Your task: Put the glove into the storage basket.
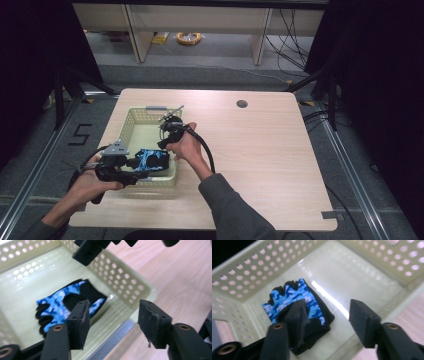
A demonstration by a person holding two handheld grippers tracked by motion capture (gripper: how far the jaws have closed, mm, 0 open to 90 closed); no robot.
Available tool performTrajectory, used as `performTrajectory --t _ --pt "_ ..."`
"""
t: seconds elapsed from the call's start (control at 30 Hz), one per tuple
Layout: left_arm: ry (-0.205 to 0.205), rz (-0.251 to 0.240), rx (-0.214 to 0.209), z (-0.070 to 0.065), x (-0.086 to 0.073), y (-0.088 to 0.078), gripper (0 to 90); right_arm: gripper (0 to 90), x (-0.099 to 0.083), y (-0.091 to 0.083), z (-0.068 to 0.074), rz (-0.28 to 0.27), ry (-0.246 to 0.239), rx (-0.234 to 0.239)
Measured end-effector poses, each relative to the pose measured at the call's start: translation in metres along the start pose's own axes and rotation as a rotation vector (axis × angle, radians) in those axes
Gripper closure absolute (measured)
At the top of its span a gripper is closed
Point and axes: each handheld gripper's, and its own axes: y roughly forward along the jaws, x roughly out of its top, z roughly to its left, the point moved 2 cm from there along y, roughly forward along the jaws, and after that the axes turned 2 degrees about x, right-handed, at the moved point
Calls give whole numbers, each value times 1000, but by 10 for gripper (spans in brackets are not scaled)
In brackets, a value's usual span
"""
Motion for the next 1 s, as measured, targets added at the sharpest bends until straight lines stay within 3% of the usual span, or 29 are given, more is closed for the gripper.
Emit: performTrajectory --t 0.07,0.13,0.17,0.27,0.33,0.37,0.57,0.73,0.8,0.9,1.0 --pt "-3 -30 4 -5 1 -1 381 442 -1 -8 -3 -38 -39 6" --pt "-16 -45 -1 -10 2 -2 367 418 -6 -19 -2 -64 -40 12" --pt "-45 -68 1 -14 3 -1 362 408 -7 -23 -2 -75 -42 10" --pt "-38 -85 -13 -23 3 0 352 395 -14 -39 -1 -101 -53 15" --pt "-12 -76 -23 -27 3 0 349 385 -21 -50 0 -111 -57 11" --pt "-29 -87 -27 -30 4 1 345 381 -24 -55 0 -120 -58 10" --pt "-17 -103 -42 -42 6 4 338 380 -43 -76 -3 -159 -81 5" --pt "-1 -102 -53 -49 8 8 331 380 -56 -88 -9 -182 -76 4" --pt "23 -89 -64 -50 8 8 320 380 -60 -94 -10 -183 -56 9" --pt "3 -93 -75 -56 7 12 316 377 -68 -101 -14 -194 -52 15" --pt "16 -93 -88 -59 6 15 313 375 -77 -107 -17 -219 -43 12"
